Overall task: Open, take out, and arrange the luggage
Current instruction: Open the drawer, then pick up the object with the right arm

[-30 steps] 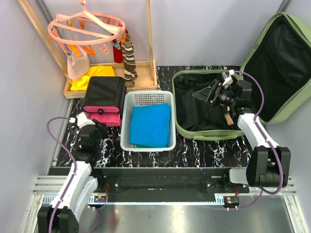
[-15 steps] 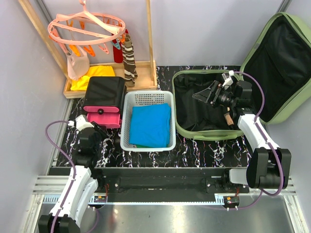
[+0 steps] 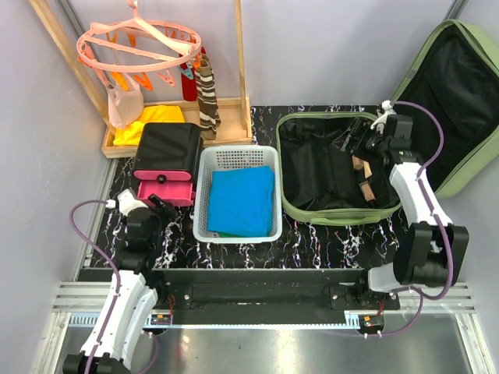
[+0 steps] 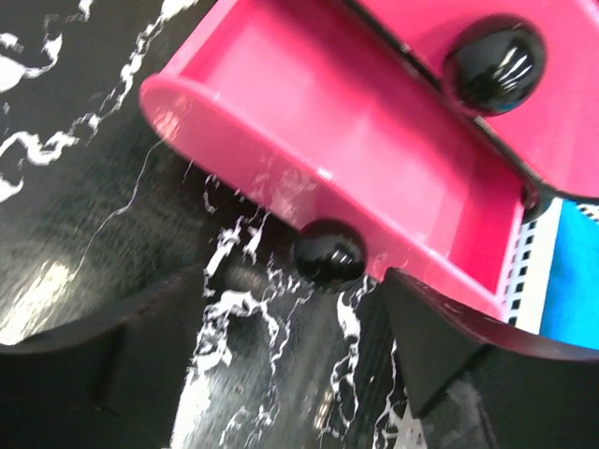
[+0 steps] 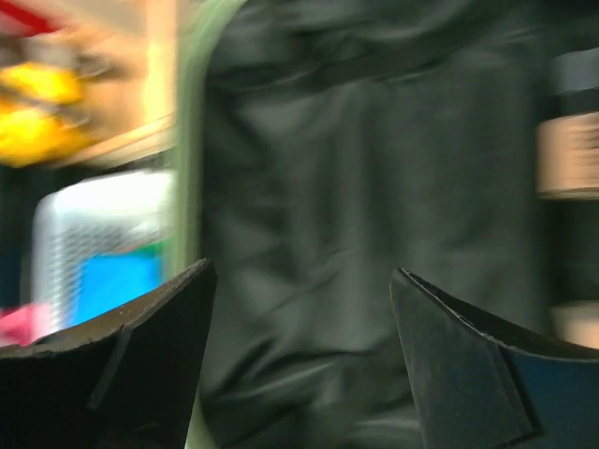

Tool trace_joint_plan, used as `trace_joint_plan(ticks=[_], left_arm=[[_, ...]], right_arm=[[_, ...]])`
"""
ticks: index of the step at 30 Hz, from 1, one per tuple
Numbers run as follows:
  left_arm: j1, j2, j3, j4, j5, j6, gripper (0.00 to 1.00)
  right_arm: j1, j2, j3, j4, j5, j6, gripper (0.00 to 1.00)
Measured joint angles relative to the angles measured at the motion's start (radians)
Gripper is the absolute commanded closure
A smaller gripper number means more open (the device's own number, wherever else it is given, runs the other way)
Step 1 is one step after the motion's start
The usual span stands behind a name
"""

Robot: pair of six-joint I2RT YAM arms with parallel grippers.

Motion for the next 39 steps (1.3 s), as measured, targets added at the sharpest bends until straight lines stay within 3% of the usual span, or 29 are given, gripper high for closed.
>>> trace_joint_plan(ticks=[7, 14, 19, 25, 39], left_arm=[[0.0, -0.062, 0.063, -0.129, -0.013, -0.016, 0.02], [0.0, -0.109, 0.193, -0.221, -0.015, -0.016, 0.01], [0.001, -0.079, 0.303, -0.255, 0.002, 0.049, 0.01], [0.002, 0.028, 0.443, -0.241, 0.024, 0.186, 0.01], [0.01, 0.117, 0.498, -0.217, 0.04, 0.369, 0.01]], right_arm=[[-0.002, 0.201, 0.186, -0.129, 0.303, -0.133, 0.21], [-0.002, 0.479, 0.401, -0.195, 0.445, -0.221, 0.25], [-0.004, 0.626, 0.515, -0.249, 0.474, -0.282, 0.32], [-0.004, 0.686, 0.554, -0.289, 0.481, -0.314, 0.36], [-0.006, 0.75, 0.579, -0.312, 0.516, -0.332, 0.37]])
